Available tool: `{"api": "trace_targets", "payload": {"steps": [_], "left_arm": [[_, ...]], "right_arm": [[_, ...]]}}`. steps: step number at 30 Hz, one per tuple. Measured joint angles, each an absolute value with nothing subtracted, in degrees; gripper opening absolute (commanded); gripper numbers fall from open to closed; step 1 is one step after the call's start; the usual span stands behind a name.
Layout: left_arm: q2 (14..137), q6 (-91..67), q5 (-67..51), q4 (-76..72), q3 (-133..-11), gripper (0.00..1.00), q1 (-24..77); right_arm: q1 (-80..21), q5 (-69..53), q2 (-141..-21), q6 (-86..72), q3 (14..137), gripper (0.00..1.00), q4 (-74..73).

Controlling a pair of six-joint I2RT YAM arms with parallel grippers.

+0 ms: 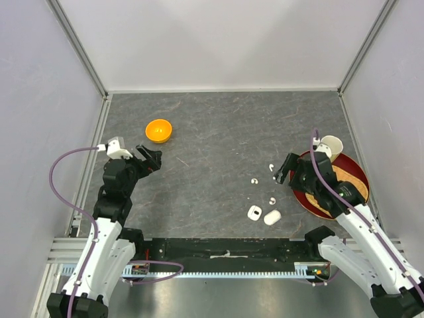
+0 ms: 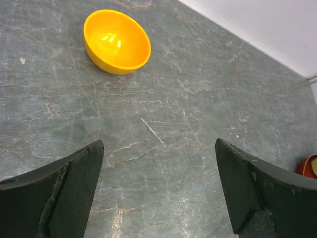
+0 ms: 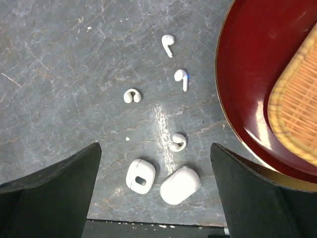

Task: Insert the wireless bluetooth earbuds into the charging case
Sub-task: Pick up the charging case at the center of the board.

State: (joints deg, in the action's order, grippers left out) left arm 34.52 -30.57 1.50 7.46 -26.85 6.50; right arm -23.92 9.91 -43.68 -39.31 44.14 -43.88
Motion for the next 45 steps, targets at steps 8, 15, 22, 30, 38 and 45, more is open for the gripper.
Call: {"api": "trace_targets", "payload": {"steps": [8, 15, 22, 30, 38, 45], "left_arm": [[33.15, -30.41, 0.84, 6.74, -26.94, 1.0, 6.5], [33.01, -30.37, 1.28, 6.2, -26.63, 1.0, 6.5], [33.06, -30.35, 1.85, 6.07, -26.59, 1.0, 6.5], [33.76, -30.35, 3.11, 6.09, -25.89, 1.0, 6.5], [34.61, -30.35, 4.36, 6.13, -25.85, 1.0, 6.5], [34.59, -30.35, 4.69, 6.11, -25.58, 1.0, 6.5]], "right_arm": [[-24.01, 10.22, -44.58, -41.34, 43.44, 0.94, -47.94], [-26.65, 10.39, -48.18, -44.36, 43.18, 0.9, -48.6], [-35.94, 12.19, -48.42, -52.51, 40.12, 0.93, -48.75], [-49.3, 17.19, -47.62, -69.08, 32.84, 0.9, -49.58], [-52.38, 21.26, -48.34, -84.07, 31.09, 0.76, -51.11], [-52.4, 21.39, -53.56, -91.98, 31.44, 0.73, -53.49]]}}
